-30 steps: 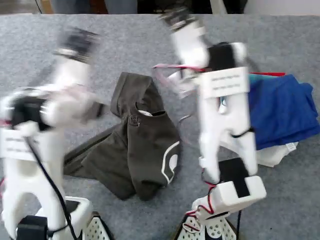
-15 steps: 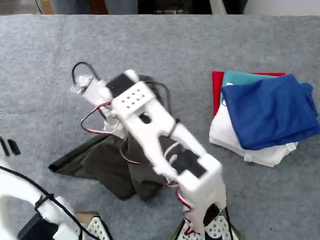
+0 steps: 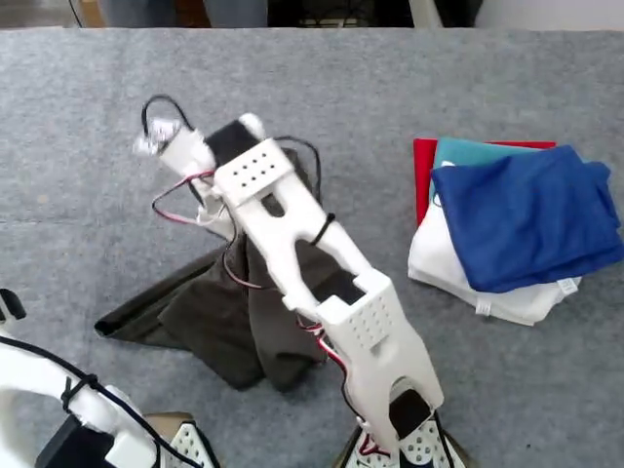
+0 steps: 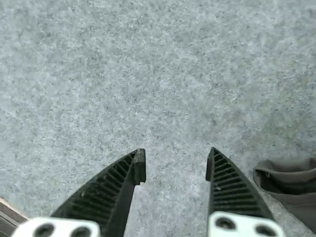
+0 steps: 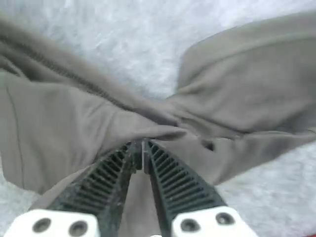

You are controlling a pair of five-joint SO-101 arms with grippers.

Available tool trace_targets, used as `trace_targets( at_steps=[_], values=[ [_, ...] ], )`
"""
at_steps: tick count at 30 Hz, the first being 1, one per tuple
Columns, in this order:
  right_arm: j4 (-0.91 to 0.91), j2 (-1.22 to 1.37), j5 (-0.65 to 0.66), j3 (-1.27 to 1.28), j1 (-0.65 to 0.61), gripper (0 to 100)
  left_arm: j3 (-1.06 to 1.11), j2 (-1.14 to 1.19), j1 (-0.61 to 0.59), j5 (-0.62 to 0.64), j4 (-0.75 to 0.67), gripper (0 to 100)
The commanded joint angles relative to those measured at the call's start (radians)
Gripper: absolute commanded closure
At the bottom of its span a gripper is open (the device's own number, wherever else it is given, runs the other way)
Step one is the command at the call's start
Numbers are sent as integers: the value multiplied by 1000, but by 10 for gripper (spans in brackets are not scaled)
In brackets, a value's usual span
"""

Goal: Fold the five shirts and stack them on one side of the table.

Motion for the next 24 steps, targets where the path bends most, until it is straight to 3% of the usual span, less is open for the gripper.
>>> trace_targets(
  at_steps=[1, 5, 7, 13, 16, 20, 23, 24],
  values=[
    [12, -90, 3, -90, 32, 985, 42, -14, -27, -8, -107, 780],
    [12, -194, 23, -70, 23, 982, 61, -12, -81, -8, -170, 780],
    [12, -240, 129, -8, -31, 953, 61, -12, -84, -8, -173, 780],
    [11, -245, 311, 343, -164, 652, 61, -12, -82, -8, -170, 780],
    [-15, -193, 384, 473, -190, 603, 61, -12, -82, -11, -169, 780],
    [-97, -122, 397, 495, -175, 709, 61, -12, -82, -46, -169, 780],
    [-104, -101, 394, 423, -157, 959, 61, -12, -84, -48, -169, 780],
    [-104, -99, 381, 392, -149, 990, 61, -12, -84, -48, -169, 780]
  ],
)
